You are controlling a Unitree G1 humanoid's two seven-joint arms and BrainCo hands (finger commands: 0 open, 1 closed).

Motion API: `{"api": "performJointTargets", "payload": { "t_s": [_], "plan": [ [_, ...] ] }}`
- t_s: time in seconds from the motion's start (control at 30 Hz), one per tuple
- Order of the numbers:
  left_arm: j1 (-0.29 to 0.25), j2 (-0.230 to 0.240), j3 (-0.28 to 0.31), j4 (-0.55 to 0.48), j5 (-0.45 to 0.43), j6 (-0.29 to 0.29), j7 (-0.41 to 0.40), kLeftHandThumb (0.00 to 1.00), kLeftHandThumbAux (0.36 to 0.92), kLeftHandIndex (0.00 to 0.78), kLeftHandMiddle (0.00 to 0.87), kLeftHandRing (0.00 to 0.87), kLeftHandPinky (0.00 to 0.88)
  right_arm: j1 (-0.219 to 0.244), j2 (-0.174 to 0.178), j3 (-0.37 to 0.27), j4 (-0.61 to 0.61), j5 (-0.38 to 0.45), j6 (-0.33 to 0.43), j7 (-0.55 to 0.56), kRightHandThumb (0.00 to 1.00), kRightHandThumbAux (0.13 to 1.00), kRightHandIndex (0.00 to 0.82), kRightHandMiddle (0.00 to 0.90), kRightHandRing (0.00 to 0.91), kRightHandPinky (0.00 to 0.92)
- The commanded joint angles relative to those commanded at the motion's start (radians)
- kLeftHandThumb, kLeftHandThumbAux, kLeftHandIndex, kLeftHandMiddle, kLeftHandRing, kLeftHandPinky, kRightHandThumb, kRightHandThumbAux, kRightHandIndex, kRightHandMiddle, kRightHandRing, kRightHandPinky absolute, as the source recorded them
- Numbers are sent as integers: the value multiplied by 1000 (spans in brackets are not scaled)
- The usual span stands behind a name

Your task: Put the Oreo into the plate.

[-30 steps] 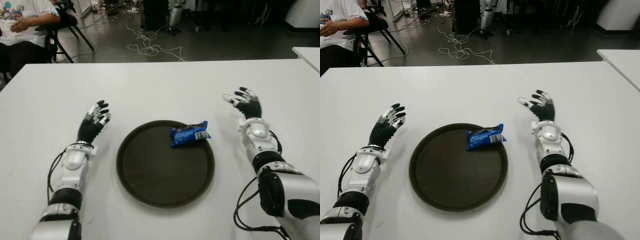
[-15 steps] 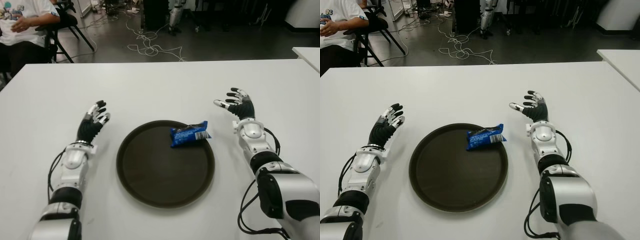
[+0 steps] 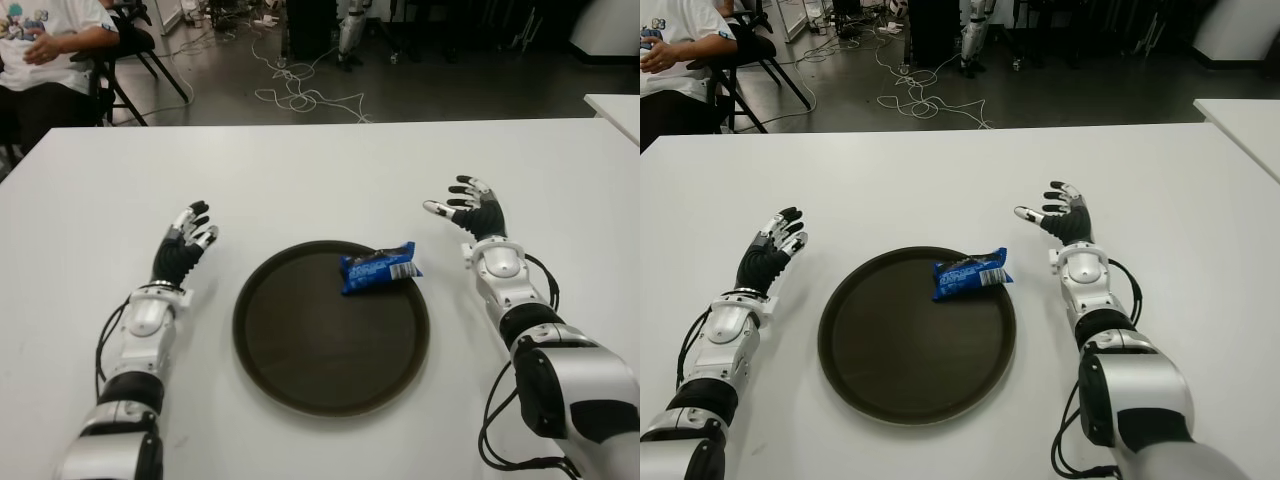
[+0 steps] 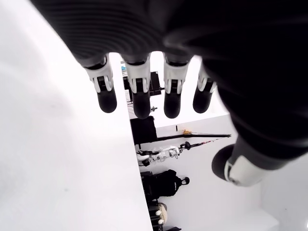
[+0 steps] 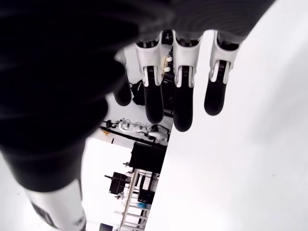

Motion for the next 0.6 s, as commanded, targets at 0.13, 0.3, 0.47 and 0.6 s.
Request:
{"api": "performJointTargets", "payload": {
  "t_s": [0.13,0.3,0.47,0.6],
  "plan": [
    [-5,-2,5,12,1,-14,8,117,612,79,111,68,31,-2,1,-1,2,1,5,1,0,811,209,275,274,253],
    [-16,0,10,30,3,-18,19,119,623,80,111,63,19,-6,3,1,7,-2,15,-4,0,806,209,277,270,240],
    [-25,4,13,45,4,-19,21,115,624,73,104,56,14,-8,5,0,10,-1,15,-3,0,809,215,280,273,252],
    [-35,8,17,59,1,-15,18,100,627,58,89,43,17,-10,8,0,11,-1,17,-6,0,814,214,281,275,260]
  ]
}}
